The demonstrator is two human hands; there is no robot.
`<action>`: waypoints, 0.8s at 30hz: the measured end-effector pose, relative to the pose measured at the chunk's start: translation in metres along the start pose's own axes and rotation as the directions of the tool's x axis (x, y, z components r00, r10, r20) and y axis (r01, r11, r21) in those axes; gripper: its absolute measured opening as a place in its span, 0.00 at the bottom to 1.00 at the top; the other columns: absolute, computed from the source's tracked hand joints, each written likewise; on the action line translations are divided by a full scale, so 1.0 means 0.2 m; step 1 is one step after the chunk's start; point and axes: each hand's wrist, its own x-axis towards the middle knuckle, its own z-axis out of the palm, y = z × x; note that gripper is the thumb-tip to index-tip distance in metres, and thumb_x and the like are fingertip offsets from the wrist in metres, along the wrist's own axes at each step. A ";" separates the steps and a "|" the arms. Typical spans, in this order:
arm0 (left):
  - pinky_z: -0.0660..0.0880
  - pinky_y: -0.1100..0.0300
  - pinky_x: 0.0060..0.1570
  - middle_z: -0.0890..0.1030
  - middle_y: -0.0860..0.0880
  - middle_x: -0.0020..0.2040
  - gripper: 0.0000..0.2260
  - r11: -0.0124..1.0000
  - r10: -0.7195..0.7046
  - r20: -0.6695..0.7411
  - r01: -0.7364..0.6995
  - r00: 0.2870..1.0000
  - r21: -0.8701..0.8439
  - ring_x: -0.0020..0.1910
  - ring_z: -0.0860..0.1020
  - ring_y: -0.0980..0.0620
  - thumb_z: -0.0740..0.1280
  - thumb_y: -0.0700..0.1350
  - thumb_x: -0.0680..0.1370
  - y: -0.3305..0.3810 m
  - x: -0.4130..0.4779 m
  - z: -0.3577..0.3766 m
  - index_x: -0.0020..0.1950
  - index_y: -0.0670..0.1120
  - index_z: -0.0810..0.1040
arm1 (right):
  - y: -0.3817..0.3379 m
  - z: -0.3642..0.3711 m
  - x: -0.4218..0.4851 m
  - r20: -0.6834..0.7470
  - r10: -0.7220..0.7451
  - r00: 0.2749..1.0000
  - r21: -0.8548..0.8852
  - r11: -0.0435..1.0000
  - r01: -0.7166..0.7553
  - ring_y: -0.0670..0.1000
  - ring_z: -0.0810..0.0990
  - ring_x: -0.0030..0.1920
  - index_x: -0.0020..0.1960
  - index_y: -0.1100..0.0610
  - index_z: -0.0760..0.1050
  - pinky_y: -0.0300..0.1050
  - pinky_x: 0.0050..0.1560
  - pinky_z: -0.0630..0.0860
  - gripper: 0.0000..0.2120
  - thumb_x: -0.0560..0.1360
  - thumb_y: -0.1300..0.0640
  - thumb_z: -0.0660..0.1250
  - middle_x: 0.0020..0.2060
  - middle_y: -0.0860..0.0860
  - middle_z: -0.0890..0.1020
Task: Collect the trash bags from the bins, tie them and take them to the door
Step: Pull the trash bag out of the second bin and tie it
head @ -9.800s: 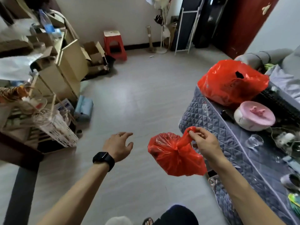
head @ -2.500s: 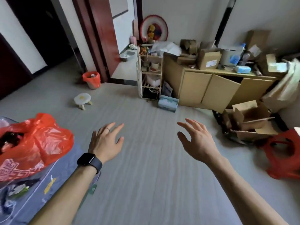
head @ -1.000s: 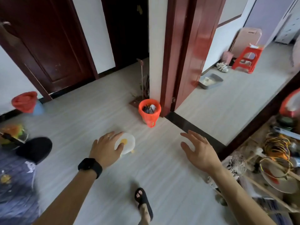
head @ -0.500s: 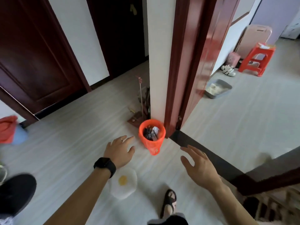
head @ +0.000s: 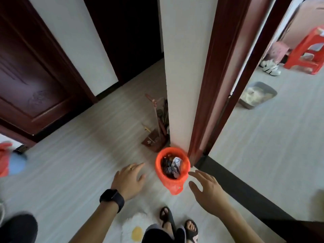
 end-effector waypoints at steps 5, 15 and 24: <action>0.65 0.50 0.70 0.68 0.53 0.74 0.24 0.997 0.078 0.084 -0.079 0.993 0.008 0.73 0.66 0.51 0.55 0.58 0.79 0.00 0.45 -0.06 0.76 0.57 0.63 | -0.02 0.05 0.35 0.019 0.075 0.997 -0.032 0.997 -0.074 0.49 0.67 0.73 0.73 0.41 0.68 0.43 0.70 0.64 0.20 0.82 0.43 0.58 0.73 0.43 0.70; 0.65 0.58 0.66 0.69 0.52 0.72 0.21 0.958 0.246 0.390 -0.283 0.888 0.041 0.70 0.69 0.49 0.57 0.55 0.80 -0.15 1.68 0.25 0.74 0.57 0.66 | 0.13 0.59 1.13 0.019 0.477 0.879 0.096 0.874 -0.477 0.51 0.73 0.68 0.71 0.42 0.70 0.43 0.67 0.67 0.19 0.81 0.45 0.60 0.69 0.44 0.75; 0.68 0.52 0.68 0.69 0.46 0.74 0.25 0.973 0.184 0.470 -0.228 0.863 0.038 0.71 0.68 0.45 0.56 0.58 0.81 -0.38 2.53 1.04 0.77 0.52 0.62 | 0.73 1.33 1.73 0.050 0.701 0.712 0.210 0.690 -0.693 0.58 0.76 0.65 0.74 0.49 0.66 0.48 0.61 0.73 0.23 0.80 0.48 0.61 0.69 0.54 0.75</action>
